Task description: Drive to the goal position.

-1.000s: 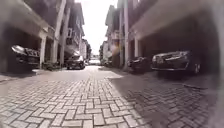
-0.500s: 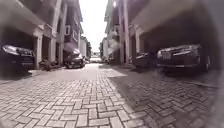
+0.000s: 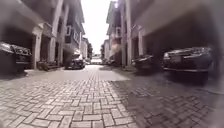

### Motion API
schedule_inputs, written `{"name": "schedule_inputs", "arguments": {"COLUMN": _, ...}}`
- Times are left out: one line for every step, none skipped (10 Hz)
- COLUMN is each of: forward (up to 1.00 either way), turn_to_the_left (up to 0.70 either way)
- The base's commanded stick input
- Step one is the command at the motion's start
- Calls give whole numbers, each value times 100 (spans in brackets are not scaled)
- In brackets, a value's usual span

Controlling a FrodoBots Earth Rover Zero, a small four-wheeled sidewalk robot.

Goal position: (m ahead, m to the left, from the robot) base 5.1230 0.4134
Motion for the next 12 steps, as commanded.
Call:
{"name": "schedule_inputs", "arguments": {"forward": 85, "turn_to_the_left": 0}}
{"name": "schedule_inputs", "arguments": {"forward": 85, "turn_to_the_left": 0}}
{"name": "schedule_inputs", "arguments": {"forward": 85, "turn_to_the_left": 0}}
{"name": "schedule_inputs", "arguments": {"forward": 85, "turn_to_the_left": 0}}
{"name": "schedule_inputs", "arguments": {"forward": 85, "turn_to_the_left": 0}}
{"name": "schedule_inputs", "arguments": {"forward": 85, "turn_to_the_left": 0}}
{"name": "schedule_inputs", "arguments": {"forward": 85, "turn_to_the_left": 0}}
{"name": "schedule_inputs", "arguments": {"forward": 85, "turn_to_the_left": 0}}
{"name": "schedule_inputs", "arguments": {"forward": 85, "turn_to_the_left": 0}}
{"name": "schedule_inputs", "arguments": {"forward": 85, "turn_to_the_left": 0}}
{"name": "schedule_inputs", "arguments": {"forward": 85, "turn_to_the_left": 0}}
{"name": "schedule_inputs", "arguments": {"forward": 85, "turn_to_the_left": 0}}
